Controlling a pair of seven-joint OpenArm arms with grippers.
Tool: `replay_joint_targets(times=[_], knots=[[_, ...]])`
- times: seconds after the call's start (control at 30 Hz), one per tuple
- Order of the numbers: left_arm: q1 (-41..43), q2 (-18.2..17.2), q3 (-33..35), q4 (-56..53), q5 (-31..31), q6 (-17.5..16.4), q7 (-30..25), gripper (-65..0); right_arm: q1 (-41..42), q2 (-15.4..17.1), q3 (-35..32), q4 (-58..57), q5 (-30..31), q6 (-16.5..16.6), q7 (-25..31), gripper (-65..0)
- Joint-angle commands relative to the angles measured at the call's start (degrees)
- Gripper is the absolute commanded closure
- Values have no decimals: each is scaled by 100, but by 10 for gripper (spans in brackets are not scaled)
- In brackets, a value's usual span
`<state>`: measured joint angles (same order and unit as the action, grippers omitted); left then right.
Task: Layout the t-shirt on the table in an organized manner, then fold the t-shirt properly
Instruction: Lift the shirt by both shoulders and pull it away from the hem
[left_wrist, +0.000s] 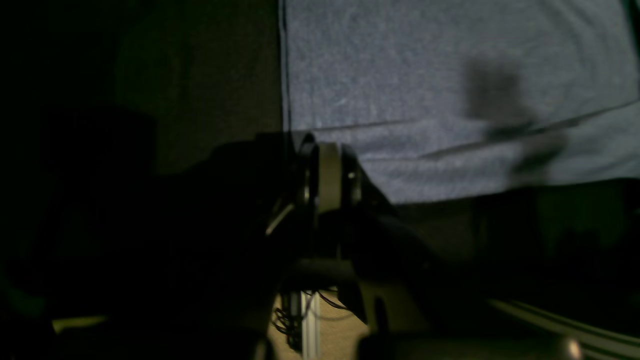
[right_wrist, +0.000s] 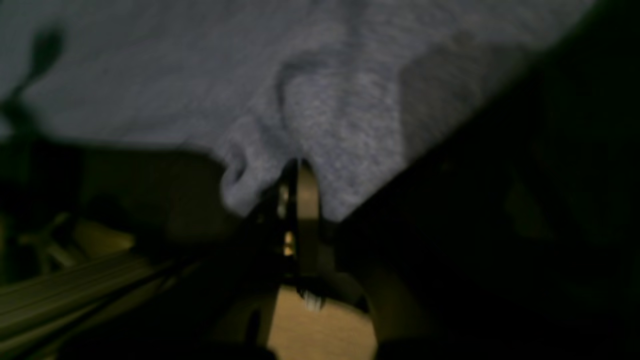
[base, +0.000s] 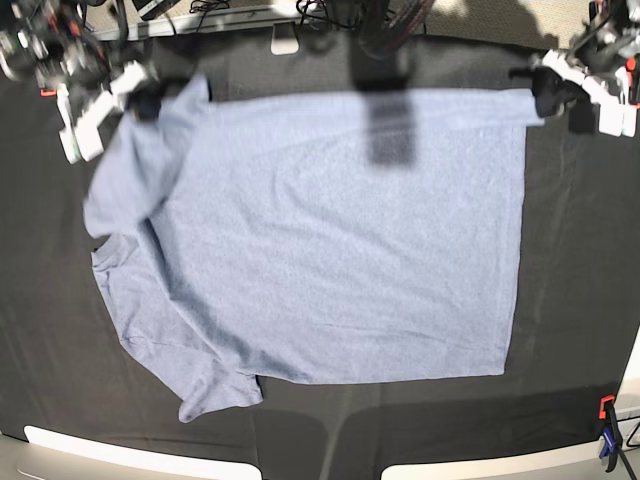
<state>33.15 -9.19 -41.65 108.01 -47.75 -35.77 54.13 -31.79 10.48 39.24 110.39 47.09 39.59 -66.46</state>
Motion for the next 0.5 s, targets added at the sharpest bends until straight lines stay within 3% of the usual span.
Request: replay_joint_targets(times=[0.0, 0.23, 0.47], knots=[[52, -52, -170, 85, -214, -105, -22, 0, -173, 46, 101, 212, 240, 41, 98, -20], [118, -52, -1069, 85, -903, -361, 258, 0, -1300, -118, 142, 660, 1021, 41, 96, -20], [216, -50, -1161, 83, -1193, -404, 525, 0, -1982, -328, 114, 1062, 1532, 41, 96, -20]])
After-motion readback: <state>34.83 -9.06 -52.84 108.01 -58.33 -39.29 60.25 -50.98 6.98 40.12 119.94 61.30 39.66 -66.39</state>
